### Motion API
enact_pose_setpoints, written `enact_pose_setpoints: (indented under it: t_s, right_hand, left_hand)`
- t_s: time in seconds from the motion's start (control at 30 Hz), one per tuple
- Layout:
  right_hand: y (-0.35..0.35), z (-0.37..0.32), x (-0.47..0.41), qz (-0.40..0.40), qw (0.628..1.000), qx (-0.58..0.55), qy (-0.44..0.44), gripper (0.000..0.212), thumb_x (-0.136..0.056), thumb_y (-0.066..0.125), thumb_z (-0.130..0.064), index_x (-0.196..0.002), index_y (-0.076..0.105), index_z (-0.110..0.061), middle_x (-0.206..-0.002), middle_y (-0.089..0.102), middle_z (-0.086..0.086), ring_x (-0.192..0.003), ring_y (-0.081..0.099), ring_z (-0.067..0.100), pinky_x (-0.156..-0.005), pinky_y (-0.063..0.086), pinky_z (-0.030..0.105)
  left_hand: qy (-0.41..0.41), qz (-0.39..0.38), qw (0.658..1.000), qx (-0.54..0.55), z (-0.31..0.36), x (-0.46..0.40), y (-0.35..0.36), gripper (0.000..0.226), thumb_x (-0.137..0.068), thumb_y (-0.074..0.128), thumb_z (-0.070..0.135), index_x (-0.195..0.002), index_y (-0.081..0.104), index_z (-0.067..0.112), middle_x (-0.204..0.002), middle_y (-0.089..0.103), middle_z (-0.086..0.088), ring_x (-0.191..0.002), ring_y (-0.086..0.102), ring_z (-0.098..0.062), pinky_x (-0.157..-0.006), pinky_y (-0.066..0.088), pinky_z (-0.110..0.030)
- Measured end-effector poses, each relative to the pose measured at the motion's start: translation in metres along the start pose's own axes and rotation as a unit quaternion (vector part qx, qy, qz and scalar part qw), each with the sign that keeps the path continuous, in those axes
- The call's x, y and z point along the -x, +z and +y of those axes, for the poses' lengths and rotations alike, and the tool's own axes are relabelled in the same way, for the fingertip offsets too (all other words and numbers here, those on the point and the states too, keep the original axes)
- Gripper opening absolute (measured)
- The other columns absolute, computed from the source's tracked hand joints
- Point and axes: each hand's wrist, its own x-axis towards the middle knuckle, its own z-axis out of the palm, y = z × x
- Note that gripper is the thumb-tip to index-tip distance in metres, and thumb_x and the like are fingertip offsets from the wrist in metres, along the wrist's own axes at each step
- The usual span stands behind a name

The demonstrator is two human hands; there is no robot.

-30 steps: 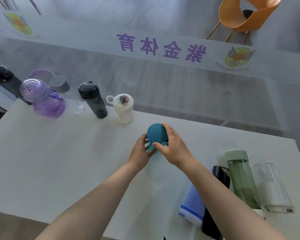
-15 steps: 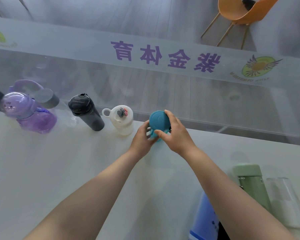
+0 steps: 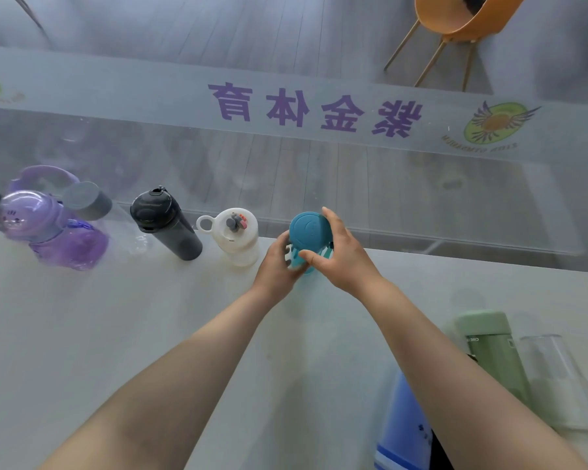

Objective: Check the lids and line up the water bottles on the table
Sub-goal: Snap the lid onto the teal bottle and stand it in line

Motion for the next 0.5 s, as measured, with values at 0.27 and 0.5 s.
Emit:
enact_pose_setpoints:
  t_s: [0.27, 0.5]
  right_hand:
    - [-0.012, 0.016, 0.040, 0.001, 0.999, 0.003, 0.040, 0.092, -0.083, 0.067, -0.049, -0.152, 0.010, -0.028, -0.155, 0.031, 0.001, -0.140, 0.033, 0.019, -0.111, 0.033, 0.038]
    - [-0.025, 0.060, 0.117, 0.008, 0.998, -0.011, 0.066, 0.071, -0.091, 0.062, -0.036, -0.149, 0.022, -0.024, -0.148, 0.037, 0.000, -0.133, 0.038, 0.014, -0.109, 0.035, 0.034]
  left_hand:
    - [-0.083, 0.022, 0.987, -0.139, -0.007, 0.030, 0.000, 0.075, -0.085, 0.070, 0.037, -0.147, 0.034, 0.020, -0.147, 0.042, -0.003, -0.136, 0.040, -0.019, -0.113, 0.035, -0.039]
    - [-0.129, 0.003, 0.978, -0.164, -0.018, 0.085, 0.026, 0.057, -0.092, 0.062, 0.031, -0.144, 0.039, 0.021, -0.148, 0.041, -0.004, -0.134, 0.043, -0.020, -0.112, 0.037, -0.038]
